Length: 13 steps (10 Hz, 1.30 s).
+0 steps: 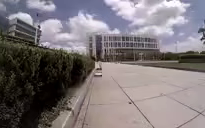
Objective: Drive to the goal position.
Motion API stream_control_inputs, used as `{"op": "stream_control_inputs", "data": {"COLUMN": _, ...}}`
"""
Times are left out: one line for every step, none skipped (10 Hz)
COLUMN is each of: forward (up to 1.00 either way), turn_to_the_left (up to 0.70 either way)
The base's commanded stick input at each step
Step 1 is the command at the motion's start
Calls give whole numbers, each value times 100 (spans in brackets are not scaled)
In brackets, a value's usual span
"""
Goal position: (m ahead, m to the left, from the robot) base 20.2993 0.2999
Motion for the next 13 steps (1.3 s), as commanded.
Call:
{"op": "stream_control_inputs", "data": {"forward": -17, "turn_to_the_left": 0}}
{"op": "stream_control_inputs", "data": {"forward": -33, "turn_to_the_left": 0}}
{"op": "stream_control_inputs", "data": {"forward": -55, "turn_to_the_left": 0}}
{"op": "stream_control_inputs", "data": {"forward": -7, "turn_to_the_left": 0}}
{"op": "stream_control_inputs", "data": {"forward": 47, "turn_to_the_left": 0}}
{"op": "stream_control_inputs", "data": {"forward": 63, "turn_to_the_left": 0}}
{"op": "stream_control_inputs", "data": {"forward": 70, "turn_to_the_left": 0}}
{"op": "stream_control_inputs", "data": {"forward": 70, "turn_to_the_left": 0}}
{"op": "stream_control_inputs", "data": {"forward": 70, "turn_to_the_left": 0}}
{"op": "stream_control_inputs", "data": {"forward": 70, "turn_to_the_left": 0}}
{"op": "stream_control_inputs", "data": {"forward": 70, "turn_to_the_left": 0}}
{"op": "stream_control_inputs", "data": {"forward": 70, "turn_to_the_left": 0}}
{"op": "stream_control_inputs", "data": {"forward": 70, "turn_to_the_left": 0}}
